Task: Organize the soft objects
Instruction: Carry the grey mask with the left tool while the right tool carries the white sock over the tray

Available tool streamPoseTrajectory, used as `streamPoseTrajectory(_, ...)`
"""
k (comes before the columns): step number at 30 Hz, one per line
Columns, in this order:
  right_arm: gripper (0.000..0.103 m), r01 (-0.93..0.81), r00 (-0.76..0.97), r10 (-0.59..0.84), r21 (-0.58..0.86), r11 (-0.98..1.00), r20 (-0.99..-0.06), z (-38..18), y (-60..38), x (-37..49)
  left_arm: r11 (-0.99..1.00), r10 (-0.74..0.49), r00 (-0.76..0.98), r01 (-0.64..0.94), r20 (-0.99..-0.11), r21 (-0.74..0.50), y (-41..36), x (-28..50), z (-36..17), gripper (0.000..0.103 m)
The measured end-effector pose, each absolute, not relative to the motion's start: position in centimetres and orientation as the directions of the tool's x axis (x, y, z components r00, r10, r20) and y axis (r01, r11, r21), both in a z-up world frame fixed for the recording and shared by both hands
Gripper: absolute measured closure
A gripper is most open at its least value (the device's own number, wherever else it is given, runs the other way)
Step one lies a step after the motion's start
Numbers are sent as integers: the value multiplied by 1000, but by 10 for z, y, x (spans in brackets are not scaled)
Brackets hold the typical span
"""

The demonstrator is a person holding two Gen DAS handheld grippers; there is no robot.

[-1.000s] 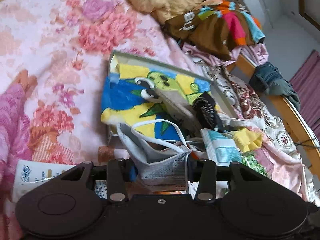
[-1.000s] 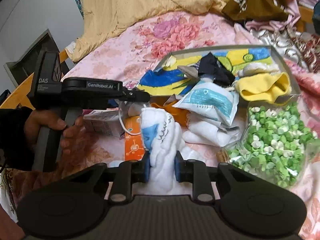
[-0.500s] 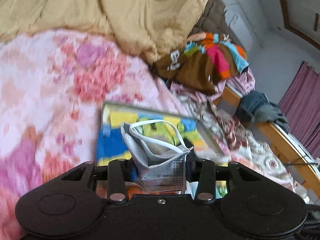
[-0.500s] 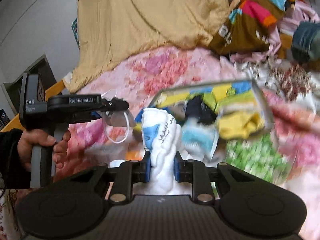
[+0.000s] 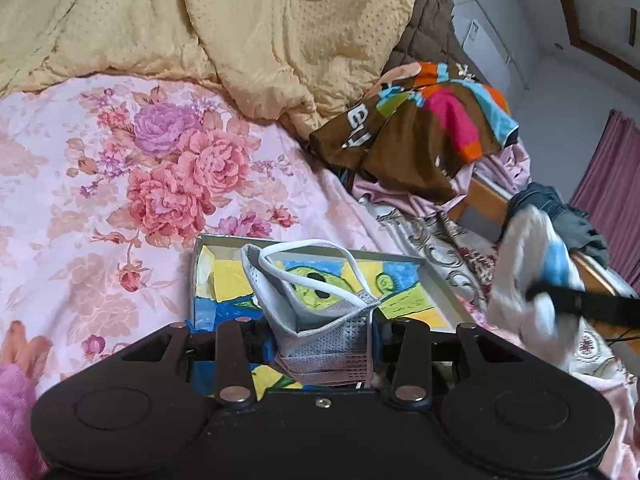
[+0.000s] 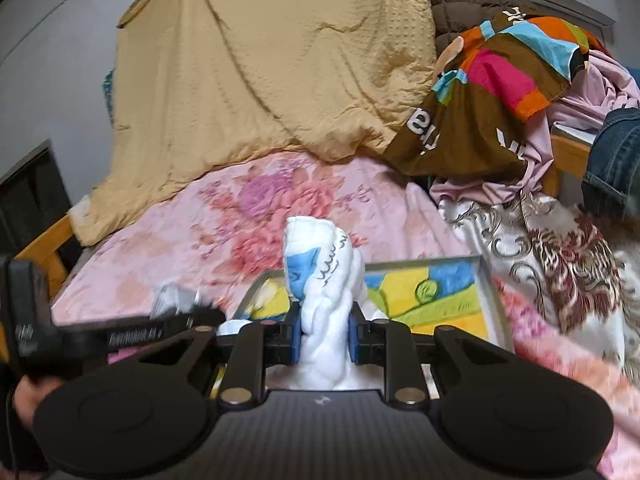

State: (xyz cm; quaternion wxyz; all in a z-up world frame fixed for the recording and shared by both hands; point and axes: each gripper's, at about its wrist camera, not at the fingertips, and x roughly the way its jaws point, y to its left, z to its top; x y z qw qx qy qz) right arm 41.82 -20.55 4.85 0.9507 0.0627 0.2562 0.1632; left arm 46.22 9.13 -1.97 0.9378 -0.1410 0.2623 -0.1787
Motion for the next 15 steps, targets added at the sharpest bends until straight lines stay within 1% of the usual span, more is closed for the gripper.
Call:
streamPoseTrajectory(5, 78, -239, 807, 307, 196, 951, -504, 39, -195, 461, 891, -428, 786, 285, -446, -353, 92, 482, -31, 59)
streamPoseTrajectory(11, 78, -208, 771, 289, 205, 956, -567, 18, -182, 495, 903, -428, 744, 330, -513, -274, 83, 495, -41, 59)
streamPoseTrajectory(15, 78, -198, 740, 285, 208, 958, -609, 3, -176, 506, 905, -425, 721, 336, -547, -261, 80, 498, -53, 59)
